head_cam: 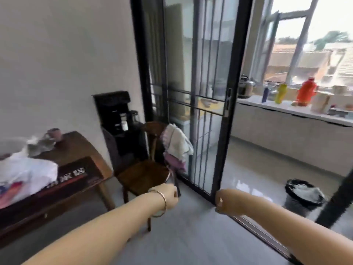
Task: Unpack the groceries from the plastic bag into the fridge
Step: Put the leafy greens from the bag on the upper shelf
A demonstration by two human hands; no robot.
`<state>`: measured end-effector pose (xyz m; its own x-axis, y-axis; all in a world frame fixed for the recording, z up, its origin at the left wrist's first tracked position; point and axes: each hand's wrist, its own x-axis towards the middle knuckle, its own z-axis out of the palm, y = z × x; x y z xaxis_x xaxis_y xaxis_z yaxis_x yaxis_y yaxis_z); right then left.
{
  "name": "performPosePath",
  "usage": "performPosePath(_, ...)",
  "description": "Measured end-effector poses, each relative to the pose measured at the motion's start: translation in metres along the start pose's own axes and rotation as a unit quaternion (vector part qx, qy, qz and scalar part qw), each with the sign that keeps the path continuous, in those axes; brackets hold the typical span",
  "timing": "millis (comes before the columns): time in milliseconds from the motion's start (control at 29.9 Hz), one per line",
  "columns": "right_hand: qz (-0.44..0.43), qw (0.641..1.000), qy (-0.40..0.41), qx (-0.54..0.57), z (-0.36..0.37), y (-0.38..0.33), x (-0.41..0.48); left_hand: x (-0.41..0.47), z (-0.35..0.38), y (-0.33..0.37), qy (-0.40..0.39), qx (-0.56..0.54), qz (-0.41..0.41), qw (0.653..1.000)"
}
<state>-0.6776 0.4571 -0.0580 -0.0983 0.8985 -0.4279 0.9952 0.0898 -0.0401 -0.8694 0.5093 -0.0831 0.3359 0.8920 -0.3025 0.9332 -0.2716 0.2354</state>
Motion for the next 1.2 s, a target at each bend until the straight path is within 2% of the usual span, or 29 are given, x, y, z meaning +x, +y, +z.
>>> performPosePath(134, -0.099, 0.995, -0.011, -0.015, -0.034, -0.139, 0.093, -0.033, -0.037, -0.160, 0.055, -0.054, -0.111, 0.991)
performPosePath(267, -0.176, 0.984, -0.012, -0.021, -0.057, -0.252, 0.160, -0.063, -0.061, -0.283, 0.089, -0.080, -0.216, 0.969)
performPosePath(468, -0.294, 0.954, -0.036, -0.038, -0.078, -0.385, 0.252, -0.080, -0.075, -0.415, 0.125, -0.110, -0.328, 0.930)
performPosePath(635, -0.364, 0.930, 0.001, -0.056, -0.111, -0.471, 0.336, -0.065, -0.092, -0.504, 0.174, -0.137, -0.403, 0.888)
performPosePath(835, -0.442, 0.895, 0.061, -0.014, -0.162, -0.569, 0.418, -0.038, -0.132, -0.586, 0.263, -0.140, -0.451, 0.841)
performPosePath(969, -0.505, 0.854, 0.119, -0.041, -0.178, -0.627, 0.459, -0.028, -0.149, -0.634, 0.305, -0.158, -0.455, 0.822)
performPosePath(1102, -0.536, 0.828, 0.142, -0.082, -0.174, -0.670, 0.494, -0.019, -0.151, -0.693, 0.301, -0.153, -0.441, 0.832)
performPosePath(1203, -0.526, 0.829, 0.141, -0.129, -0.163, -0.696, 0.520, -0.006, -0.149, -0.744, 0.233, -0.129, -0.449, 0.853)
